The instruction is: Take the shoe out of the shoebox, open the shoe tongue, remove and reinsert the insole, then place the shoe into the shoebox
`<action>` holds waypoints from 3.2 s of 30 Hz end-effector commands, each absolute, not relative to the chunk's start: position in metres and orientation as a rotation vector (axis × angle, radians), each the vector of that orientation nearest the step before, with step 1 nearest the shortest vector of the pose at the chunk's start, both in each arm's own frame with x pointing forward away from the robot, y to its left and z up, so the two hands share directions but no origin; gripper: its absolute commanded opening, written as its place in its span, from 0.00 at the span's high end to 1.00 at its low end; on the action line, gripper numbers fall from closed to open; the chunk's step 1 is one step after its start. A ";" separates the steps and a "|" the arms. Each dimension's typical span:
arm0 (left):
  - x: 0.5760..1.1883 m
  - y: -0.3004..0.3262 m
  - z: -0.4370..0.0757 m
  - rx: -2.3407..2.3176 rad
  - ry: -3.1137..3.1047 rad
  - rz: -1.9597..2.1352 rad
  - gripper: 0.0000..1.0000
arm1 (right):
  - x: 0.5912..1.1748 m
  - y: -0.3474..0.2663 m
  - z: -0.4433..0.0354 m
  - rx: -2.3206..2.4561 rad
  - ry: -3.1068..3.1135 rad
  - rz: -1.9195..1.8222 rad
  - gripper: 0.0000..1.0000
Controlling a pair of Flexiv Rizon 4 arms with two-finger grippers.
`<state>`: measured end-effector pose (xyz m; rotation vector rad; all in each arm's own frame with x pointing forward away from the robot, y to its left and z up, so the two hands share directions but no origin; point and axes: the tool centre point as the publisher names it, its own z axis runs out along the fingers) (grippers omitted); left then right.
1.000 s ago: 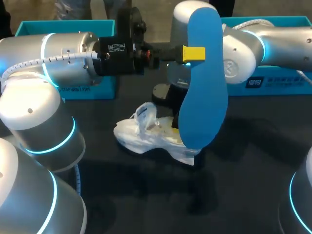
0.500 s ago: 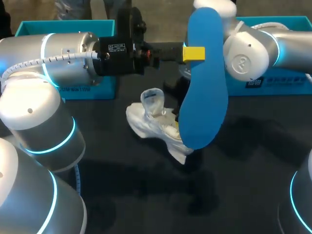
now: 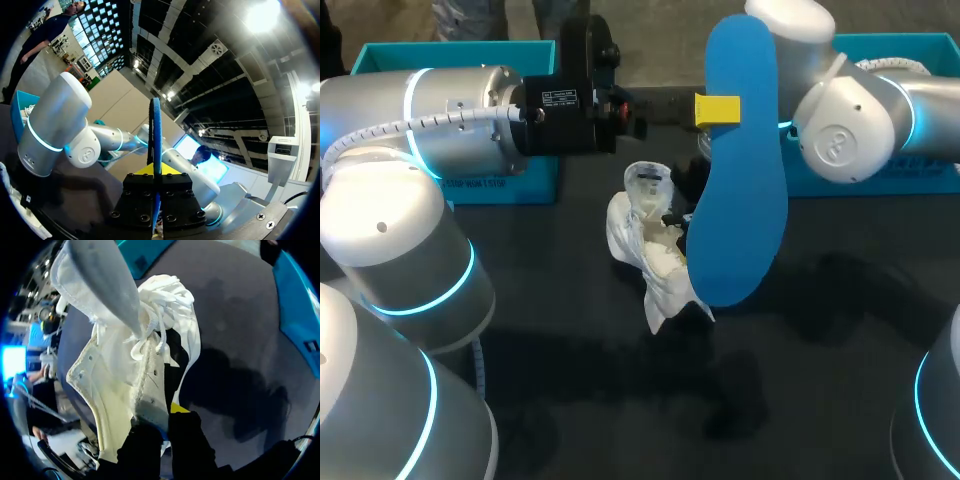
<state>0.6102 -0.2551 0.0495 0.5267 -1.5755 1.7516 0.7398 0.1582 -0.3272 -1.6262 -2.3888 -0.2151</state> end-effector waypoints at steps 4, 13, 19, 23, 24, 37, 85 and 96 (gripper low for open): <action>0.609 -0.257 0.049 0.529 -1.576 1.753 1.00 | 0.723 0.163 -0.327 -1.810 -2.341 -0.302 1.00; 0.609 -0.257 0.049 0.529 -1.576 1.753 1.00 | 0.719 0.161 -0.344 -1.864 -2.328 -0.332 1.00; 0.609 -0.257 0.049 0.529 -1.576 1.753 1.00 | 0.725 0.159 -0.357 -1.865 -2.306 -0.342 1.00; 0.609 -0.257 0.049 0.529 -1.576 1.753 1.00 | 0.731 0.155 -0.366 -1.877 -2.283 -0.342 1.00; 0.609 -0.257 0.049 0.529 -1.576 1.753 1.00 | 0.732 0.154 -0.368 -1.879 -2.281 -0.337 1.00; 0.609 -0.257 0.049 0.529 -1.576 1.753 1.00 | 0.743 0.146 -0.386 -1.895 -2.238 -0.308 1.00; 0.609 -0.257 0.049 0.529 -1.576 1.753 1.00 | 0.730 0.150 -0.316 -1.955 -2.301 -0.419 0.00; 0.609 -0.257 0.049 0.529 -1.576 1.753 1.00 | 0.736 0.139 -0.276 -1.849 -2.189 -0.674 0.00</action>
